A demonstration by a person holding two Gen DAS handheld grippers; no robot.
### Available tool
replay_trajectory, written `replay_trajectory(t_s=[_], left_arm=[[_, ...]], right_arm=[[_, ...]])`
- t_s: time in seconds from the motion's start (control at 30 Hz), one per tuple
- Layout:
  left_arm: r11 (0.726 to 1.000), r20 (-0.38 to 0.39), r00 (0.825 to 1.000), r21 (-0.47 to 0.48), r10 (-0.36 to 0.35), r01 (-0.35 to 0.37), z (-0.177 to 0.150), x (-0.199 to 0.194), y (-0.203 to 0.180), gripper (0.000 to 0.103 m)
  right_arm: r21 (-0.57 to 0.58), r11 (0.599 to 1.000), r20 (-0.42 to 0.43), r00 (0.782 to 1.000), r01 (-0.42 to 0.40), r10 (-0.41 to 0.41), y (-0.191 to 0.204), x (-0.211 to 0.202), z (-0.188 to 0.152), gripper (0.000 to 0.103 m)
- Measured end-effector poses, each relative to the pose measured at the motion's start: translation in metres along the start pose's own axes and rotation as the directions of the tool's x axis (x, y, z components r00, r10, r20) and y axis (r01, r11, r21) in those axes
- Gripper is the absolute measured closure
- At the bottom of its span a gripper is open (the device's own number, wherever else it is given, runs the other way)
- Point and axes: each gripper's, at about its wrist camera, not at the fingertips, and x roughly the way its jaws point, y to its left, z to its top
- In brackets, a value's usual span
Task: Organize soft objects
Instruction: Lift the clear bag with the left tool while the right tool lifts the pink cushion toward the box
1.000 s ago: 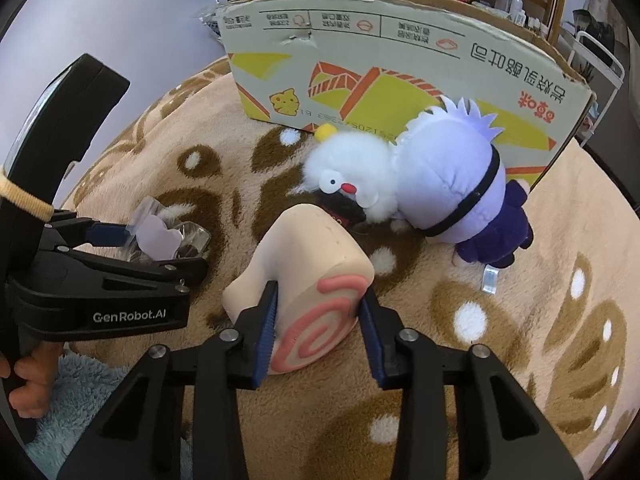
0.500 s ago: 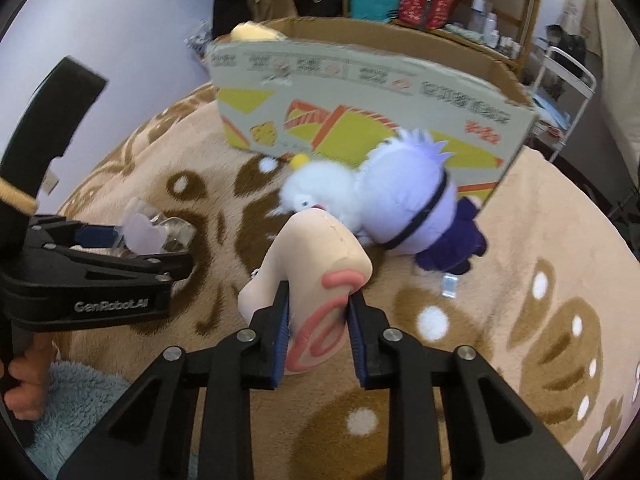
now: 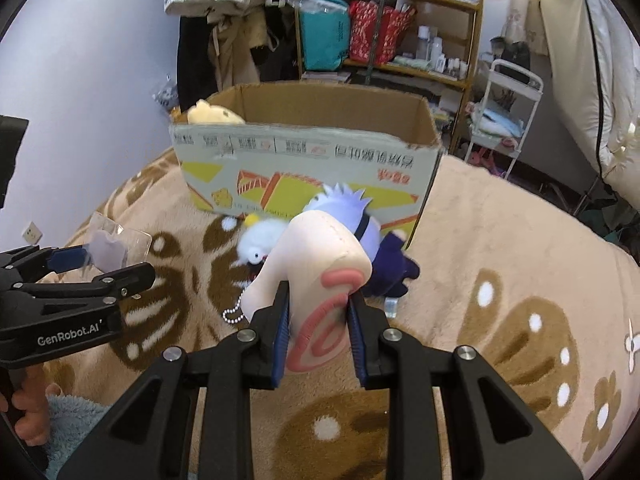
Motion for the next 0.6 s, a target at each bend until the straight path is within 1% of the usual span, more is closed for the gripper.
replay_trajectory(t_s=[0.2,0.3,0.37,0.47,0.53,0.6], left_arm=[[1.000,0.106,0.994,0.011,-0.017,0.016,0.003,-0.019,0.000,0.028],[1.000,0.183,0.983,0.011,-0.026,0.025,0.004,-0.036,0.000,0.028],[1.000,0.221,0.975,0.019,-0.024,0.020,0.004,-0.044,-0.001,0.028],[0.999,0.252,0.968,0.032,-0.015,0.007,0.007,-0.052,-0.004,0.028],[0.999,0.273,0.962,0.039,-0.006,-0.004,0.008,-0.058,-0.006,0.028],[0.999,0.303,0.953,0.040,0.002,-0.015,0.011,-0.065,-0.008,0.028]], right_arm=[[0.010,1.000,0.061,0.998,0.021,-0.022,0.000,-0.015,0.002,0.075],[0.025,0.999,0.082,0.996,0.023,-0.025,-0.003,-0.020,0.005,0.075],[0.044,0.999,0.094,0.995,0.020,-0.024,-0.008,-0.024,0.007,0.075],[0.057,0.998,0.118,0.993,0.024,-0.030,-0.015,-0.031,0.012,0.075],[0.067,0.998,0.154,0.988,0.020,-0.030,-0.018,-0.038,0.016,0.075],[0.062,0.998,0.188,0.981,0.029,-0.041,-0.022,-0.045,0.021,0.075]])
